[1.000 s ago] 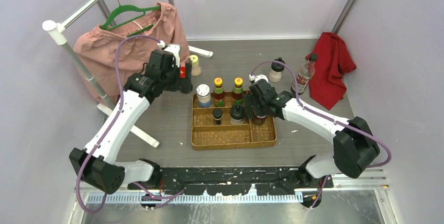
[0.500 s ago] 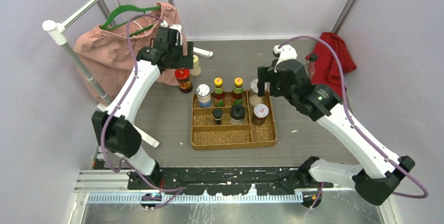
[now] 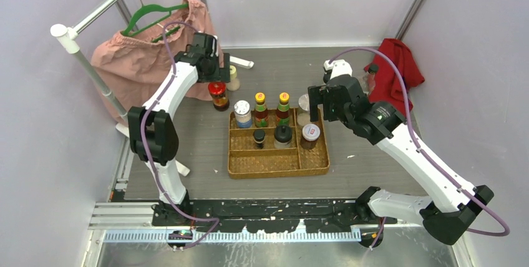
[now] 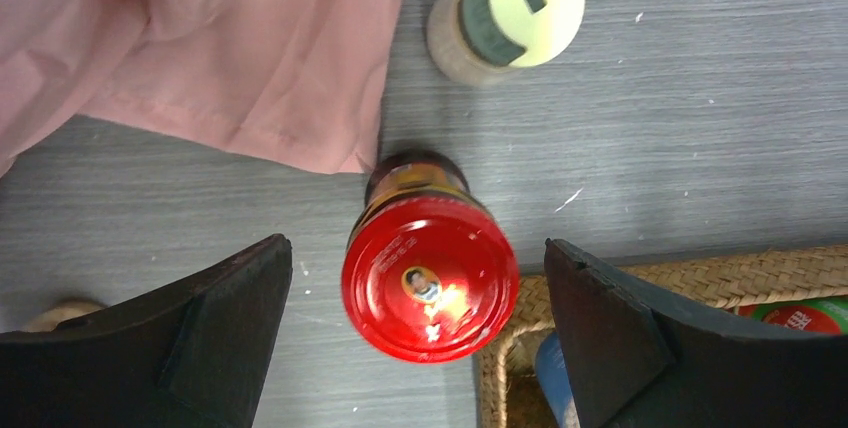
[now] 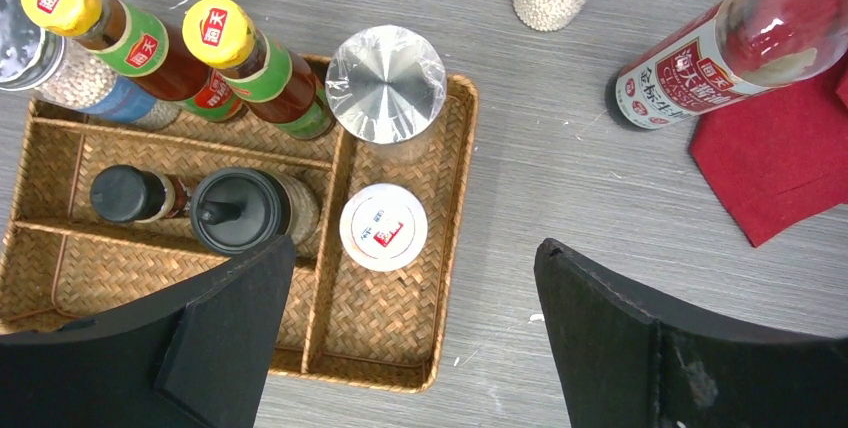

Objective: Organize the condiment bottles

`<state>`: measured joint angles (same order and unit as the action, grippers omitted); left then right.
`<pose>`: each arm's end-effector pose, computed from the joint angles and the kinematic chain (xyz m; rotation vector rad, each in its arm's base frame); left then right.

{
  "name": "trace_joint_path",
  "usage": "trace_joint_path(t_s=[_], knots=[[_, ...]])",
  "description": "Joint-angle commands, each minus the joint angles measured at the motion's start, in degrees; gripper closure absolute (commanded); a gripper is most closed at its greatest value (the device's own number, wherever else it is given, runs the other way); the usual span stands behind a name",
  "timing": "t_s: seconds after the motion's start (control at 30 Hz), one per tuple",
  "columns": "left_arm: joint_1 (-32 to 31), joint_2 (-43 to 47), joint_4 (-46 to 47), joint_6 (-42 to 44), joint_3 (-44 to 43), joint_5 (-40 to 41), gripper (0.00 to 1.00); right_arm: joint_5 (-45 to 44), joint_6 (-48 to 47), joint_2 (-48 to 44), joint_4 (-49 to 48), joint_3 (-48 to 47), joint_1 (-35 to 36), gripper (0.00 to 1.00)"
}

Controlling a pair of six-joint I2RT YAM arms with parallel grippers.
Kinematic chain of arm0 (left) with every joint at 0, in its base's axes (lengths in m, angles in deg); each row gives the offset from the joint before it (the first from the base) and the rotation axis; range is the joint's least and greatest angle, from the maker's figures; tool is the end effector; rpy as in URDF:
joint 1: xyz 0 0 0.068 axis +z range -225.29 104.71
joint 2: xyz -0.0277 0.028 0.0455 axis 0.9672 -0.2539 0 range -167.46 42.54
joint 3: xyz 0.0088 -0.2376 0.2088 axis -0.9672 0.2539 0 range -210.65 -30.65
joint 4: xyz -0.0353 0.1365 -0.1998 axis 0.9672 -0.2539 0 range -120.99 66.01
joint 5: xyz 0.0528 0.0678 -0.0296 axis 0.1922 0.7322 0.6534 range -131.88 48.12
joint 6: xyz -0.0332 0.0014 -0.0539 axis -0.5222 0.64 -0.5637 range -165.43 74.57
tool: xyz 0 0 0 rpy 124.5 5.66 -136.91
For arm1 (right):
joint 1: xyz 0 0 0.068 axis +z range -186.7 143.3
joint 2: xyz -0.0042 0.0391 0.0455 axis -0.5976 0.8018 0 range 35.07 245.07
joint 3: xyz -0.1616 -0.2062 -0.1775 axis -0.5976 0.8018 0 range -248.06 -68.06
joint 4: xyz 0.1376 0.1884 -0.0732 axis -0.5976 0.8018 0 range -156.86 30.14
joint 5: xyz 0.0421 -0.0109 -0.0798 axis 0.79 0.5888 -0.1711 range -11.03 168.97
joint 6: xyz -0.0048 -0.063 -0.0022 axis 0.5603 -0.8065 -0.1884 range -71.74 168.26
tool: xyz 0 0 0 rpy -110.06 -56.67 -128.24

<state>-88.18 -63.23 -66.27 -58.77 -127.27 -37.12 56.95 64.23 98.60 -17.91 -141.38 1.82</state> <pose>0.4042 -0.0883 0.3381 -0.0458 2.4662 -0.0960 0.1583 0.1028 0.4125 -0.2294 2.1858 0.0974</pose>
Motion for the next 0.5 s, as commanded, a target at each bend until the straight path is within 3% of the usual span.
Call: trace_joint_path(t_s=[0.0, 0.47], knots=[[0.05, -2.23, 4.96, 1.80, -4.75, -3.83, 0.03, 0.13, -0.76, 0.08, -1.41, -0.08, 0.22, 0.04], [0.05, -15.32, 9.75, 5.43, -15.49, -9.87, 0.04, 0.03, -1.42, 1.10, -0.73, -0.25, 0.18, 0.04]])
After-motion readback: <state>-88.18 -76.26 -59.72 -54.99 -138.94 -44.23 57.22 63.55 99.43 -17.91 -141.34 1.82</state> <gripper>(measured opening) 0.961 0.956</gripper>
